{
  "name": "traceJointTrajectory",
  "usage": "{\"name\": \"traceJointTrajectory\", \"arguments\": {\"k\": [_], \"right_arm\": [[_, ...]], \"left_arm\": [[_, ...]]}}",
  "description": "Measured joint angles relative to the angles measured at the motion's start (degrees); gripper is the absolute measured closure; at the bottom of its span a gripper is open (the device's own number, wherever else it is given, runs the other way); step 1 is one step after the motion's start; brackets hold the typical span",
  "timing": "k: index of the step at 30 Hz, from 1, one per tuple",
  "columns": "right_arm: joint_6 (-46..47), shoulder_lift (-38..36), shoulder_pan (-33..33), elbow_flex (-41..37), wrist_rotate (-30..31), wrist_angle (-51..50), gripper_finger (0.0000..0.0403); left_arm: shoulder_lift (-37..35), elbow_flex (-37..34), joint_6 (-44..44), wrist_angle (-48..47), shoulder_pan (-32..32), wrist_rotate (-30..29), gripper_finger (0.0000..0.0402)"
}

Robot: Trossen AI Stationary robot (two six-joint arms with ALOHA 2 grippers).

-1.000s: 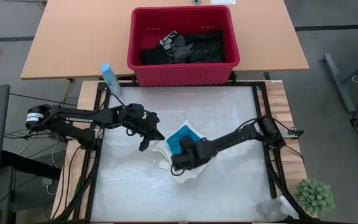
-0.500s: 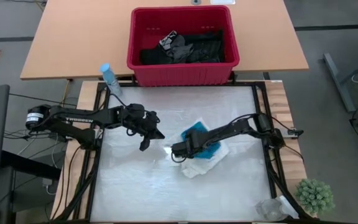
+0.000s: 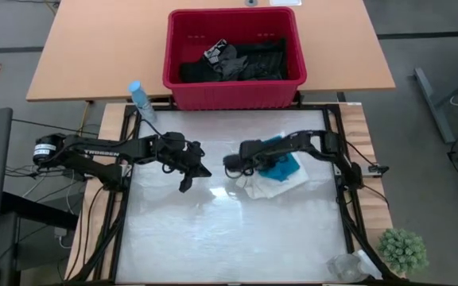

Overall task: Fold laundry
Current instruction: Stack the blue shorts on the white shirt

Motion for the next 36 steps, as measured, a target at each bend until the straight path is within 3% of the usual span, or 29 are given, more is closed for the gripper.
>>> {"name": "traceJointTrajectory", "arguments": {"k": [9, 13, 15, 21, 25, 30, 36], "right_arm": [[-3.0, -7.7, -0.2, 2.3, 2.1, -0.7, 0.0383], [-1.8, -12.5, 3.2, 2.3, 3.0, -0.8, 0.0377], [1.0, -15.5, 5.5, 2.3, 3.5, -1.0, 0.0379], [16.1, -26.3, 18.4, 2.3, 8.1, -0.7, 0.0386], [31.5, -32.3, 30.9, 2.4, 19.4, -1.1, 0.0386], [41.2, -34.9, 45.1, 2.4, 30.3, -2.3, 0.0383], [46.8, -33.2, 52.4, 2.4, 35.1, 1.1, 0.0382]], "left_arm": [[0.0, 0.0, 0.1, -0.1, 0.0, -0.5, 0.0401], [0.1, 0.0, 2.2, -0.7, 0.1, -6.3, 0.0401], [0.2, 0.0, 2.8, 0.1, 0.7, -6.6, 0.0401], [5.2, 0.0, 2.6, 6.0, 1.6, -2.0, 0.0401], [11.9, 1.9, -1.4, 12.9, 1.6, 2.3, 0.0401], [21.8, 9.5, -1.9, 13.9, 1.6, 1.1, 0.0401], [34.2, 21.7, 0.3, 6.1, 1.4, -0.2, 0.0401]]}}
